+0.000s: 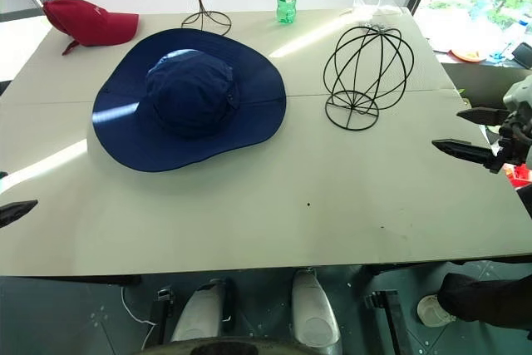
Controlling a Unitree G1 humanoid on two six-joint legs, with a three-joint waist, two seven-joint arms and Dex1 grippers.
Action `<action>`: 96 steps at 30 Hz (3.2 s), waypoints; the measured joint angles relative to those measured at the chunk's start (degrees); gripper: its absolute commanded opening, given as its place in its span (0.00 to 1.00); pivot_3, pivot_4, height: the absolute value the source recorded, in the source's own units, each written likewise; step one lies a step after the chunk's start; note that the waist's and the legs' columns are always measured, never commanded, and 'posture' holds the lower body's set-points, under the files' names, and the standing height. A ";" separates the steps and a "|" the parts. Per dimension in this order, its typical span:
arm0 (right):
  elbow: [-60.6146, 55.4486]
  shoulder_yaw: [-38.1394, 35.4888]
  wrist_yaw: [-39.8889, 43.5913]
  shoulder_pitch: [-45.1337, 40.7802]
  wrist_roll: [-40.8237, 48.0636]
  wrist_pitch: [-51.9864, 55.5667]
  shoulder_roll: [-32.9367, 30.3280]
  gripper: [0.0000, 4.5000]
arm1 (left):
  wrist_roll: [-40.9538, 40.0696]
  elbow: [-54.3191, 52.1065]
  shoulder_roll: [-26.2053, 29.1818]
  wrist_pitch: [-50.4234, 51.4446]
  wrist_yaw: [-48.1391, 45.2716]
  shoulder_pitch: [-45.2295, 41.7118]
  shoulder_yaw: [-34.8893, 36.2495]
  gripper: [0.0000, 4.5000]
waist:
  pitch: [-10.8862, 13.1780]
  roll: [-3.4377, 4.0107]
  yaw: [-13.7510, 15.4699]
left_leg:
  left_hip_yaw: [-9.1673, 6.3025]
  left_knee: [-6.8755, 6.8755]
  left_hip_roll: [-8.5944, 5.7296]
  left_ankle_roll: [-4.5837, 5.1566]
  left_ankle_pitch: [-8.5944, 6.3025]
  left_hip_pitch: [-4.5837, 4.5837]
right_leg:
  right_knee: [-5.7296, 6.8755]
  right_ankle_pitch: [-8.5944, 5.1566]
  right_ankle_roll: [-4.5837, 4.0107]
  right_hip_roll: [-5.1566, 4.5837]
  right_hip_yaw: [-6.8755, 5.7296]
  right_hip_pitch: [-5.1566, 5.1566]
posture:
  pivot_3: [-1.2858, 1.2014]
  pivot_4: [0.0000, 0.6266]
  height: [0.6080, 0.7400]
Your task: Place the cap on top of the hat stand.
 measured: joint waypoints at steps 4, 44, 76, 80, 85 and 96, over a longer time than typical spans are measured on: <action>0.00 -0.02 0.29 1.32 0.00 -0.24 0.00 0.99 | 0.01 -0.04 -0.18 0.13 -0.08 -1.02 -0.17 1.00 | 0.00 0.00 0.01 | -0.01 0.06 0.00 0.00 0.00 0.03 | 0.17 -0.01 0.02 0.02 0.01 -0.01 | 0.52 0.24 0.99; -36.15 -26.38 -3.48 5.55 14.09 45.50 -10.24 0.99 | 29.23 7.13 -0.76 -40.13 -3.02 -43.15 -57.75 1.00 | 0.16 0.25 0.51 | -0.12 0.91 0.03 0.02 0.01 0.02 | 0.76 0.04 0.14 0.19 0.16 0.16 | 0.52 0.24 0.99; -36.85 -33.71 -6.98 13.94 10.56 42.18 -7.47 1.00 | 61.13 25.11 -13.35 -47.75 42.62 -48.99 -62.91 0.00 | 0.07 0.22 1.69 | -0.18 1.07 0.01 0.02 0.02 0.09 | 1.13 0.17 0.53 0.21 0.16 0.19 | 0.52 0.24 0.99; -35.50 -33.60 -7.96 13.87 10.56 42.17 -7.47 1.00 | 58.01 24.88 -13.78 -44.80 42.11 -51.29 -61.45 0.00 | 0.08 0.20 1.70 | -0.18 1.09 0.01 0.01 0.02 0.08 | 1.14 0.17 0.54 0.21 0.16 0.19 | 0.52 0.24 0.99; -33.70 -33.81 -8.30 13.88 9.54 41.68 -7.47 1.00 | 51.87 23.14 -14.90 -38.49 38.65 -55.38 -58.35 0.00 | 0.09 0.19 1.68 | -0.20 1.07 0.01 0.01 0.02 0.07 | 1.14 0.17 0.57 0.22 0.15 0.19 | 0.52 0.24 0.99; -33.42 -37.26 -7.83 15.92 6.75 41.22 -7.41 1.00 | 39.16 21.51 -24.73 -20.48 29.34 -78.65 -56.32 0.00 | 0.11 0.14 1.65 | -0.28 1.14 -0.03 0.01 0.03 0.00 | 1.15 0.16 0.85 0.25 0.16 0.21 | 0.52 0.24 0.99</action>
